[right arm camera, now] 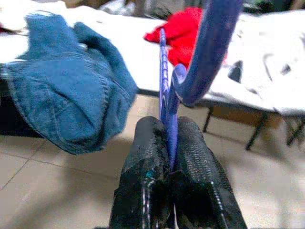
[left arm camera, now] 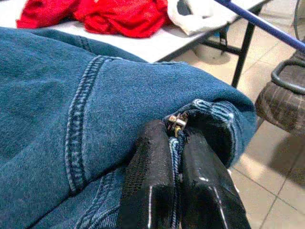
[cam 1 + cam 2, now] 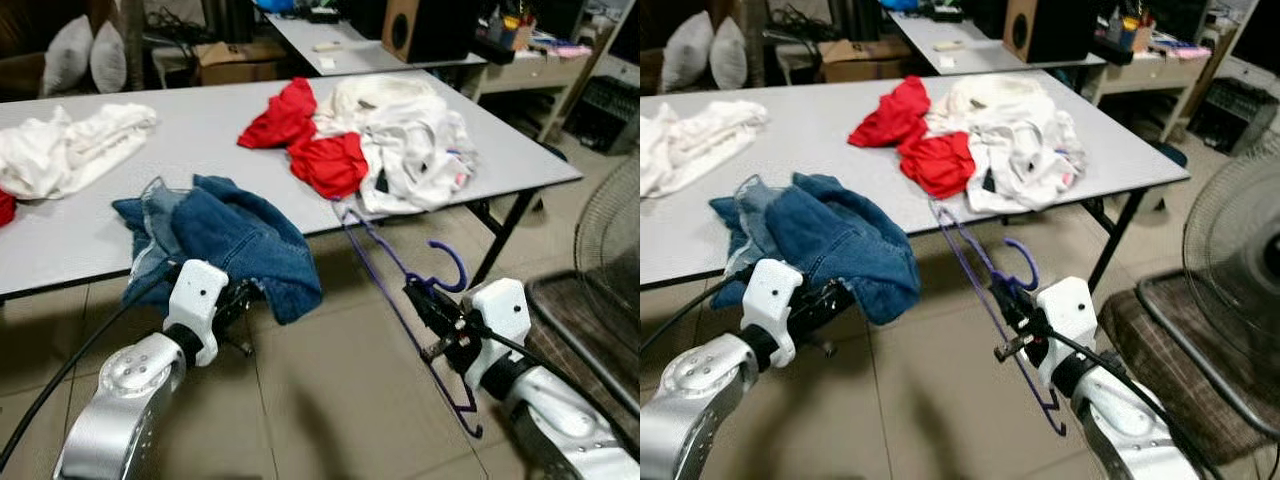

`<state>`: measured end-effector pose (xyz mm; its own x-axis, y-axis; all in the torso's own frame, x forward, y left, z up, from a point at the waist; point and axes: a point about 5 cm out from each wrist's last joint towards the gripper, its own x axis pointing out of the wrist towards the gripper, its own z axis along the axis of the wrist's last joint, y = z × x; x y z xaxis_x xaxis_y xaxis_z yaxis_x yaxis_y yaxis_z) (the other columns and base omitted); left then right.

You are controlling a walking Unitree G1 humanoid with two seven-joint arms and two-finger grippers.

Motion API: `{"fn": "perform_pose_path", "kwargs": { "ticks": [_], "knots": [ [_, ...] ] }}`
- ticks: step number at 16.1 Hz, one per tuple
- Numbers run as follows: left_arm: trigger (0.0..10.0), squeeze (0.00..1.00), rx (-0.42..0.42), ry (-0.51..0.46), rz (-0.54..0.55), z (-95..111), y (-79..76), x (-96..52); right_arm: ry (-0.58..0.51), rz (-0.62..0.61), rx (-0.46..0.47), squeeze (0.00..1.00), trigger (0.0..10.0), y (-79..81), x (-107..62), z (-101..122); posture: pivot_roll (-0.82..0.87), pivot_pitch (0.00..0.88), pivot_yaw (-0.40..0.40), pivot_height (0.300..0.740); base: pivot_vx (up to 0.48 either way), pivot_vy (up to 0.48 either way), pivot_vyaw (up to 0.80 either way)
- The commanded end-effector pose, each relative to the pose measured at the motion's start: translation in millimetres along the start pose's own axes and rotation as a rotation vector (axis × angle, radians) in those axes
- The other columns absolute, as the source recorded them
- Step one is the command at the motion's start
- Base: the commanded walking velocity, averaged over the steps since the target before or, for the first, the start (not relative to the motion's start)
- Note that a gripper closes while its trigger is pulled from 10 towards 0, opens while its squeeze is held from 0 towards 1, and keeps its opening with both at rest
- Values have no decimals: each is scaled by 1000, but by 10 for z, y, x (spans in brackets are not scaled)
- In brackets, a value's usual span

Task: Hang hanger

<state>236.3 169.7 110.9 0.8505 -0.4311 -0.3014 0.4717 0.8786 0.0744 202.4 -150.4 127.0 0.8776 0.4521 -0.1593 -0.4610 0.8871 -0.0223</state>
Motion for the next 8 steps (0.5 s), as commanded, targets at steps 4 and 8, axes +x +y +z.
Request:
{"fn": "perform_pose_path", "kwargs": {
  "ticks": [4, 8],
  "knots": [
    [10000, 0, 12, -35, -38, 77, -75, 92, 4, -40, 11, 0, 10000, -17, 47, 7, 9, 0, 9, 740, -353, 0, 0],
    [10000, 0, 40, -35, -49, 80, -81, 129, 11, -47, 4, 0, 10000, -42, 26, 9, 5, 0, 15, 740, -273, 0, 0]
  ]
}}
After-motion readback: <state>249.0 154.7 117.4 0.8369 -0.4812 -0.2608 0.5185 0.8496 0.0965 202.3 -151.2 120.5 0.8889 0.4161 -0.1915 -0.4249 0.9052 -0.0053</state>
